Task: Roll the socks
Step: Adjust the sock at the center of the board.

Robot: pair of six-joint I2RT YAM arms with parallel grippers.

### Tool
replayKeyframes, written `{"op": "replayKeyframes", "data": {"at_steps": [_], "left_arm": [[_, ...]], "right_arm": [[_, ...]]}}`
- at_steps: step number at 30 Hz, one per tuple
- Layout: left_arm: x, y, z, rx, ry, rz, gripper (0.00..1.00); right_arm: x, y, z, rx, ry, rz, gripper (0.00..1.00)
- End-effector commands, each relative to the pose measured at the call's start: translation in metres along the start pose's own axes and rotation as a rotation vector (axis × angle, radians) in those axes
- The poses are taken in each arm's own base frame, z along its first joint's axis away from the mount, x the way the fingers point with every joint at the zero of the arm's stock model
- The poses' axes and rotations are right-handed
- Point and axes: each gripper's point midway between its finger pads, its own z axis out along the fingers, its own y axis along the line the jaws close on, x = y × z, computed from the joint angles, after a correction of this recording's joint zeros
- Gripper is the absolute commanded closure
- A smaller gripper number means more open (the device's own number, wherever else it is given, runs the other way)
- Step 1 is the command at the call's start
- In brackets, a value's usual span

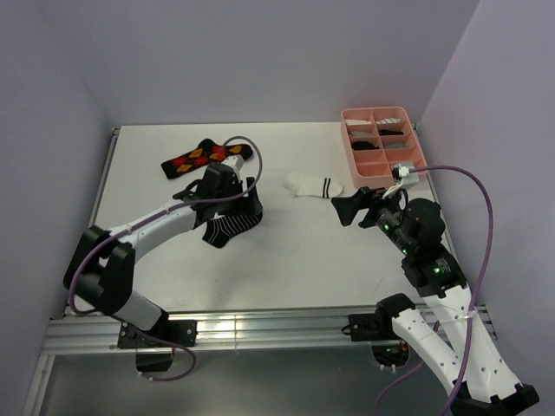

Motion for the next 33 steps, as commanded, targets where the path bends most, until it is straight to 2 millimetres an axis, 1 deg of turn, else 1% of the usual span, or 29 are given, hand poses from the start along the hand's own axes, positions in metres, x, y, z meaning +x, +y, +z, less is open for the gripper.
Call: {"op": "replayKeyframes", "data": {"at_steps": [1, 2, 3, 4, 5, 7, 8, 9, 11, 13, 14, 16, 17, 18, 19, 21, 22, 23, 24, 25, 28, 29, 31, 32, 33], "left_arm": [[-0.015, -0.023, 0.023, 0.104, 0.007, 0.117, 0.18], [-0.015, -0.024, 0.028, 0.105, 0.013, 0.116, 0.18], [-0.013, -0.022, 0.039, 0.101, 0.031, 0.113, 0.18], [-0.011, -0.024, 0.044, 0.112, 0.039, 0.114, 0.18], [-0.004, -0.019, 0.054, 0.102, 0.062, 0.110, 0.18], [-0.001, -0.016, 0.064, 0.089, 0.070, 0.102, 0.18], [-0.001, -0.013, 0.069, 0.074, 0.063, 0.100, 0.18], [0.004, -0.007, 0.076, 0.056, 0.074, 0.091, 0.18], [0.007, 0.000, 0.086, 0.027, 0.073, 0.074, 0.19], [0.006, 0.003, 0.094, 0.013, 0.066, 0.057, 0.18], [0.011, 0.010, 0.102, -0.022, 0.073, 0.038, 0.18], [0.008, 0.017, 0.110, -0.065, 0.065, 0.019, 0.19], [0.011, 0.025, 0.115, -0.096, 0.073, 0.007, 0.19], [0.010, 0.028, 0.117, -0.118, 0.070, -0.024, 0.19], [0.006, 0.038, 0.119, -0.164, 0.049, -0.043, 0.19], [0.004, 0.050, 0.117, -0.213, 0.026, -0.125, 0.19], [-0.002, 0.062, 0.115, -0.244, 0.004, -0.165, 0.20], [-0.009, 0.066, 0.110, -0.254, -0.020, -0.198, 0.19], [-0.010, 0.078, 0.106, -0.280, -0.034, -0.256, 0.19], [-0.015, 0.084, 0.103, -0.301, -0.059, -0.278, 0.19], [-0.037, 0.092, 0.088, -0.329, -0.137, -0.337, 0.17], [-0.048, 0.088, 0.080, -0.320, -0.170, -0.343, 0.17], [-0.063, 0.079, 0.072, -0.296, -0.204, -0.356, 0.16], [-0.075, 0.069, 0.061, -0.266, -0.230, -0.361, 0.15], [-0.081, 0.064, 0.054, -0.250, -0.243, -0.362, 0.15]], "right_arm": [[-0.010, 0.010, -0.002, -0.037, -0.030, 0.003, 0.04], [-0.011, 0.009, -0.003, -0.034, -0.033, 0.002, 0.04], [-0.012, 0.009, -0.004, -0.031, -0.036, 0.000, 0.04], [-0.011, 0.008, -0.005, -0.027, -0.032, 0.001, 0.04], [-0.011, 0.007, -0.006, -0.021, -0.038, 0.000, 0.04], [-0.008, 0.005, -0.007, -0.013, -0.035, 0.001, 0.04], [-0.008, 0.005, -0.009, -0.012, -0.037, 0.001, 0.04], [-0.009, 0.004, -0.009, -0.008, -0.040, 0.001, 0.04], [-0.007, 0.003, -0.010, -0.003, -0.038, 0.003, 0.04], [-0.005, 0.001, -0.010, 0.007, -0.038, 0.004, 0.04], [-0.006, 0.001, -0.010, 0.009, -0.043, 0.003, 0.04], [-0.004, -0.002, -0.009, 0.017, -0.042, 0.005, 0.04], [-0.004, -0.002, -0.008, 0.018, -0.040, 0.003, 0.04], [-0.006, -0.001, -0.008, 0.015, -0.039, -0.001, 0.04], [-0.006, -0.001, -0.008, 0.015, -0.036, -0.003, 0.04], [-0.006, -0.001, -0.006, 0.018, -0.027, -0.005, 0.04], [-0.008, 0.000, -0.006, 0.017, -0.030, -0.007, 0.04], [-0.008, 0.000, -0.005, 0.016, -0.029, -0.007, 0.04], [-0.008, 0.000, -0.005, 0.016, -0.029, -0.006, 0.04], [-0.008, 0.001, -0.004, 0.012, -0.031, -0.001, 0.04], [-0.007, 0.001, -0.002, 0.005, -0.024, 0.005, 0.04], [-0.006, 0.002, -0.001, 0.003, -0.020, 0.007, 0.04], [-0.006, 0.003, 0.001, -0.001, -0.012, 0.009, 0.04], [-0.007, 0.004, 0.002, -0.008, -0.010, 0.008, 0.04], [-0.009, 0.006, 0.002, -0.014, -0.011, 0.007, 0.04]]}}
